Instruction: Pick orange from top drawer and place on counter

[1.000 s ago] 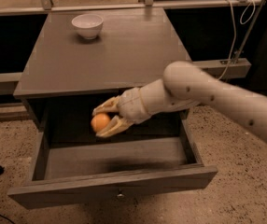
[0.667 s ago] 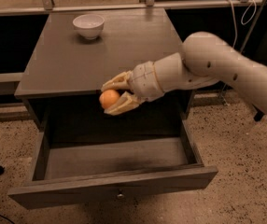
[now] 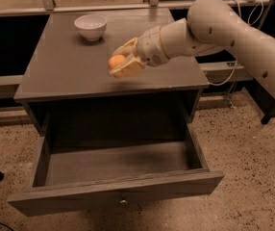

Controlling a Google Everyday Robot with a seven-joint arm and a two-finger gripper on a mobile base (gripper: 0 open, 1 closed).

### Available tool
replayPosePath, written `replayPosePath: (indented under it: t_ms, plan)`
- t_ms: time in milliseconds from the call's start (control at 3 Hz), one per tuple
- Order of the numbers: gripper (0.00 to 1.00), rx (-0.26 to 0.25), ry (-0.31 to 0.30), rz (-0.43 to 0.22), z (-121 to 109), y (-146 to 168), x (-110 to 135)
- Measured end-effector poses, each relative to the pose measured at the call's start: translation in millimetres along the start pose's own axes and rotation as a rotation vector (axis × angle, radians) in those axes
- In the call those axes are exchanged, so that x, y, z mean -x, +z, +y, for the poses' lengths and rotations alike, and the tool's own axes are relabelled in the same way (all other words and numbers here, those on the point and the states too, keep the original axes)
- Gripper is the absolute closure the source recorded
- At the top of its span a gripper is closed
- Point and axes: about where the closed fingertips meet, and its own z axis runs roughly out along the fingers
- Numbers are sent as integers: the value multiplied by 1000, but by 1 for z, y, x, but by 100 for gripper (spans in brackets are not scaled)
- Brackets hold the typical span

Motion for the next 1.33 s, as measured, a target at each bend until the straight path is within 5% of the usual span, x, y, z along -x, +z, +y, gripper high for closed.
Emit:
replayPosePath:
  t_ms: [333,667,1333]
  plan:
    - [97,-1,304,-25,-38,27,-34]
    - [75,31,423,-18,-46,41,-52]
    - [22,31,433,-17,-46,42,-53]
